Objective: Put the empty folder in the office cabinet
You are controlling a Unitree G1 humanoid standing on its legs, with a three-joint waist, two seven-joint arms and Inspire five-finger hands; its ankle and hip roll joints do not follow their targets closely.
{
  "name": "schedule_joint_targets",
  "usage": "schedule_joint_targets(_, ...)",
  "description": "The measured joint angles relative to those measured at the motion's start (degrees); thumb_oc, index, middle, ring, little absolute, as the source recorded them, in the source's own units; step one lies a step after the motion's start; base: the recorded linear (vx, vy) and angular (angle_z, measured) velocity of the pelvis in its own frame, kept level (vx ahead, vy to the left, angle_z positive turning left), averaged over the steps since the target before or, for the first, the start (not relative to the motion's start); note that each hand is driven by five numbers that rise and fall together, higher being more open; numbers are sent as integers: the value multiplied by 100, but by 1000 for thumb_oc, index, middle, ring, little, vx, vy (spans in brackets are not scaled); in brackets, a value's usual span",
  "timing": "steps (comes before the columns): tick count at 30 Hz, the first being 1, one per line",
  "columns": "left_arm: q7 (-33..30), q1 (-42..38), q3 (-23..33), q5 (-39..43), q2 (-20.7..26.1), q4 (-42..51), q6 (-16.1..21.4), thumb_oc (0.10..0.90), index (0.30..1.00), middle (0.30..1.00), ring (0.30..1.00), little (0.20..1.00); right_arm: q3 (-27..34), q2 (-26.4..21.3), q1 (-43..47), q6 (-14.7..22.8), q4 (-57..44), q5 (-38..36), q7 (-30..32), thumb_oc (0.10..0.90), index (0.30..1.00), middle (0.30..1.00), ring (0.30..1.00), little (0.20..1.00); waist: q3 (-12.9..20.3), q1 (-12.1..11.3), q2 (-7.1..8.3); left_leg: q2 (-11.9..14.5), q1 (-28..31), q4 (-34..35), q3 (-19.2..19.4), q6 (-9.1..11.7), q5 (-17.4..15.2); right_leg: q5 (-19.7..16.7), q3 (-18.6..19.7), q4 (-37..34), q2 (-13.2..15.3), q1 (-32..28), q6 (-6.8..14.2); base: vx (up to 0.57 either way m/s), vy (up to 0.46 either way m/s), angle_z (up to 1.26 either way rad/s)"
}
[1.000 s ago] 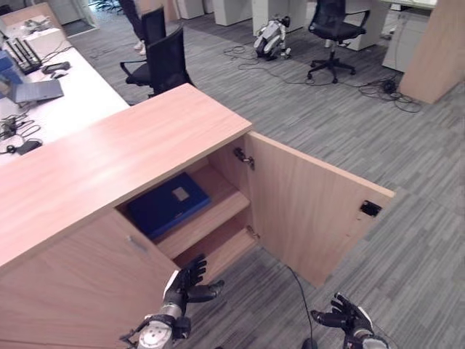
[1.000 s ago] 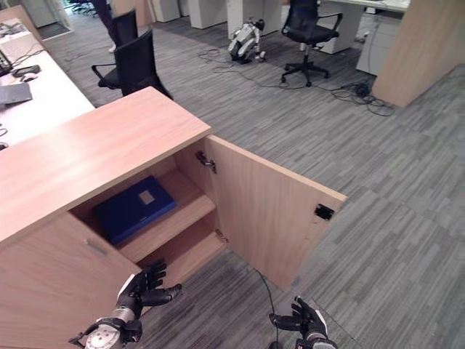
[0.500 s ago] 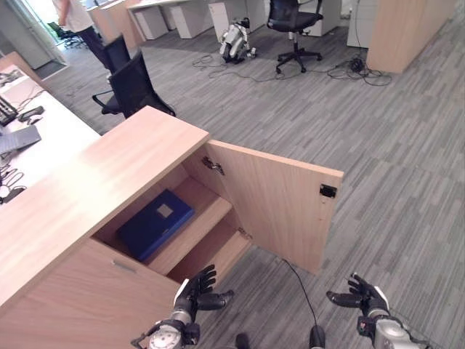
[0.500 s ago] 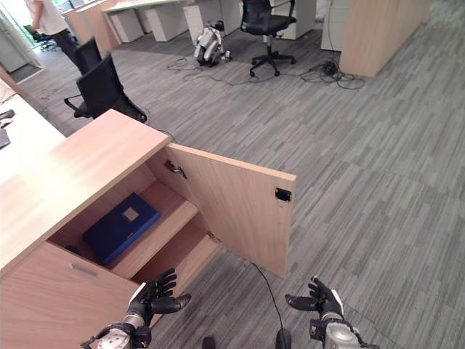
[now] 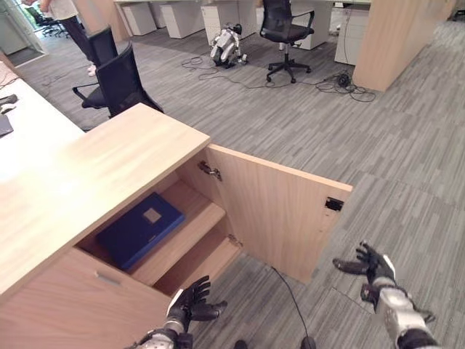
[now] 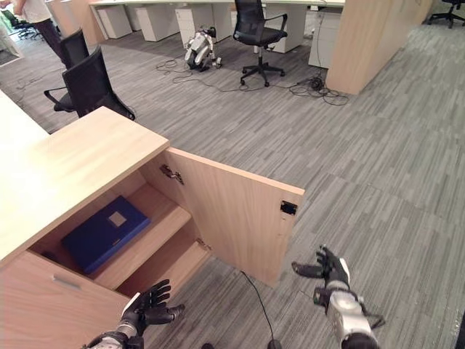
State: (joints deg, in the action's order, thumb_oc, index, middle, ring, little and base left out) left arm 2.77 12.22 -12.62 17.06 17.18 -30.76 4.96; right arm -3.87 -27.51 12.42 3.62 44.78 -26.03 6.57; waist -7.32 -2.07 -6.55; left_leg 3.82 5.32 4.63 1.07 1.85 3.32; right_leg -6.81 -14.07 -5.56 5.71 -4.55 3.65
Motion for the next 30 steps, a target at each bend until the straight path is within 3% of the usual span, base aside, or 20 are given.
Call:
schedule_joint_targets(8, 35, 70, 18, 0, -2, -11, -1, 800, 900, 900, 900, 900, -537, -91, 181, -10, -538, -1, -38, 800, 900, 900, 900, 900, 4, -168, 61, 9, -21, 26, -7, 32, 16, 26, -42, 1, -30, -13, 30, -5, 6, 0)
schedule_joint_targets(12, 28, 124, 118, -5, 3, -17, -1, 800, 900, 900, 900, 900, -710, 233, 177, -32, -880, -3, 26, 800, 900, 900, 900, 900, 91, -284, 255, 32, -35, 25, -73, 24, 4, 23, -41, 2, -32, -16, 6, -11, 7, 4)
schedule_joint_targets(16, 19, 216, 143, -20, 3, -22, -1, 800, 900, 900, 900, 900, -733, 291, 146, -40, -877, -6, 5, 800, 900, 900, 900, 900, 116, -268, 332, 26, -52, 26, -117, 23, 11, 18, -45, 2, -28, -14, -1, -5, 2, 2)
schedule_joint_targets(23, -4, 303, 199, -62, 1, -30, -2, 800, 900, 900, 900, 900, -873, 306, 72, -40, -921, -5, -1, 800, 900, 900, 900, 900, 122, -280, 329, 48, -62, 26, -188, 47, 38, 17, -88, 2, -70, -45, -12, -23, -14, 5)
schedule_joint_targets(29, -7, 383, 375, -182, -27, -83, 3, 800, 900, 900, 900, 900, -877, 228, -661, -34, -1720, 8, -5, 800, 900, 900, 900, 900, 135, -274, 313, 95, -209, 26, -493, 99, 101, 70, -392, 2, -129, -64, -87, -68, -30, 23)
schedule_joint_targets(30, -30, 419, 406, -180, -29, -89, 15, 800, 900, 900, 900, 900, -874, 226, -795, 49, -1806, 16, -7, 800, 900, 900, 900, 900, 111, -283, 253, 101, -274, 22, -578, 193, 208, 72, -447, 4, -173, -33, -95, -236, 26, 41)
